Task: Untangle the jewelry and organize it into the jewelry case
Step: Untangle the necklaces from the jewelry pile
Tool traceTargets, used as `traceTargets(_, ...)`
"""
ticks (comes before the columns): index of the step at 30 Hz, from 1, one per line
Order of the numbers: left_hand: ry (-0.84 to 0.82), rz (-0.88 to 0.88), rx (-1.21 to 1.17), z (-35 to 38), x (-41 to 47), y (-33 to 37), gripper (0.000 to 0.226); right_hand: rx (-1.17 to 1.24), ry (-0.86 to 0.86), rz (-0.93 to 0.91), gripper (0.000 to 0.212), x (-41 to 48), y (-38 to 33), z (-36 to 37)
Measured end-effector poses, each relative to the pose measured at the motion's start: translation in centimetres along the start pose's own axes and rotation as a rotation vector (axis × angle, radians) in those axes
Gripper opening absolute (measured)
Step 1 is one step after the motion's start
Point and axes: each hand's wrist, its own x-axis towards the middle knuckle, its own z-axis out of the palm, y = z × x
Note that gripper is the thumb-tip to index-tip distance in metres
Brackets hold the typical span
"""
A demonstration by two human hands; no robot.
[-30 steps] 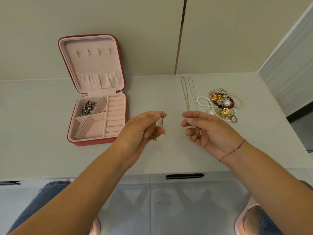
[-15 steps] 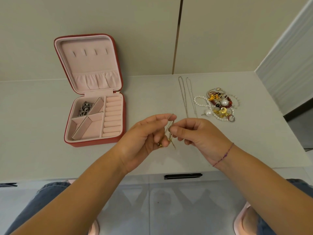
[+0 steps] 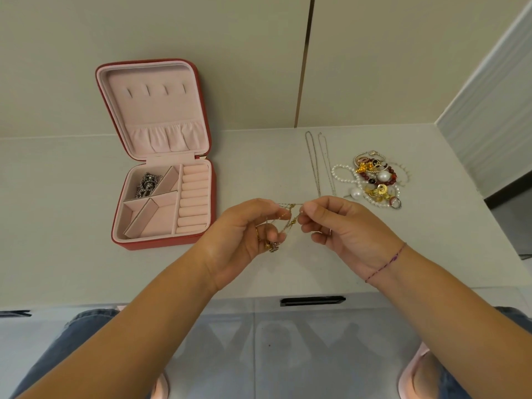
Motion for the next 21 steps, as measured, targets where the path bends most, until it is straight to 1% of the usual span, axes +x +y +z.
traceTargets(3, 0.032, 0.019, 0.109, 0.05, 0.01, -0.14, 0.016, 0.119, -0.039, 0.02, 0.012, 0.06, 0.07, 0.04)
traceTargets(5, 0.057, 0.027, 0.158, 0.0, 0.02, -0.22, 0.014, 0.181, -0.055, 0.031, 0.012, 0.05, 0.0, -0.02)
traceTargets(7, 0.064, 0.022, 0.208, -0.04, -0.04, -0.22, 0.013, 0.194, -0.056, 0.044, 0.012, 0.04, -0.12, -0.12)
traceTargets(9, 0.06, 0.035, 0.263, 0.01, -0.1, -0.22, 0.013, 0.176, -0.058, 0.055, 0.013, 0.01, -0.17, -0.12)
traceTargets(12, 0.067, 0.068, 0.313, 0.28, -0.3, -0.08, 0.019, 0.156, -0.07, 0.064, 0.011, -0.02, -0.15, 0.0)
traceTargets(14, 0.079, 0.085, 0.311, 0.36, -0.36, 0.02, 0.018, 0.143, -0.073, 0.071, 0.012, -0.05, -0.25, 0.1)
traceTargets(17, 0.098, 0.105, 0.274, 0.29, -0.3, 0.14, 0.01, 0.107, -0.069, 0.082, 0.015, -0.13, -0.43, 0.1)
traceTargets(19, 0.105, 0.128, 0.266, 0.14, -0.24, 0.1, 0.011, 0.053, -0.071, 0.082, 0.015, -0.2, -0.47, 0.18)
traceTargets(21, 0.095, 0.151, 0.289, 0.05, -0.23, 0.05, 0.012, -0.022, -0.075, 0.073, 0.022, -0.3, -0.41, 0.27)
